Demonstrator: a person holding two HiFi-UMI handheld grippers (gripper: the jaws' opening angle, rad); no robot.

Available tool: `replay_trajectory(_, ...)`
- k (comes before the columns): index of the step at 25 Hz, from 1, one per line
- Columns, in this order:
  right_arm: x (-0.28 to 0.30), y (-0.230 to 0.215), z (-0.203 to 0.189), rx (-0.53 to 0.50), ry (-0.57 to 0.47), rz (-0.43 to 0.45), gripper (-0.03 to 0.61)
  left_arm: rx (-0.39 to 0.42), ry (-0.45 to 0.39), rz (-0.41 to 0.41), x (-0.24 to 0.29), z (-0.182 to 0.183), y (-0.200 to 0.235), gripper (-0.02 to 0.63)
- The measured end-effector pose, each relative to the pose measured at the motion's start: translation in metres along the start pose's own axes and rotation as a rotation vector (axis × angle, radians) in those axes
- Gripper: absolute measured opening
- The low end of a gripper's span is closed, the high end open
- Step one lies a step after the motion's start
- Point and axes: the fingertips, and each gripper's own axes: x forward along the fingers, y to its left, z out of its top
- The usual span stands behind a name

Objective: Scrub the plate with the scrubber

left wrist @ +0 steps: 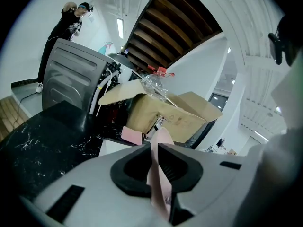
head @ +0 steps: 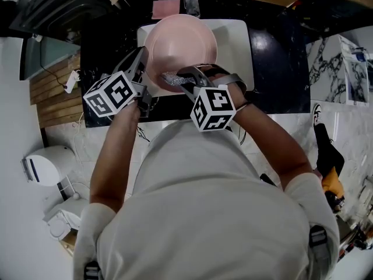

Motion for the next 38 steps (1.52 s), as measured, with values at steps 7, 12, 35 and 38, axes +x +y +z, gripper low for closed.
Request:
replay_trajectory(7, -0.018, -0.061, -0.013, 0.058, 0.014, -0.188, 0.075, 0.018, 0.027, -0.009, -0.001, -0.012, -0.004, 0.040)
replay_trajectory(12, -0.022, -0.093, -0.016, 0.051, 0.033, -0.287, 0.075, 0.028, 0.042, -0.026, -0.004, -0.018, -0.010, 0.040)
replay_trajectory(35, -0.018, -0.081, -0.064, 0.173, 0.099, -0.288, 0.075, 0.025, 0.038, -0.070, -0.010, -0.019, -0.024, 0.042)
replay_trajectory(38, -0.024, -0.071, -0.074, 0.201, 0.103, -0.280, 0.075, 0.013, 0.034, -0.088, -0.004, -0.019, -0.032, 0.043)
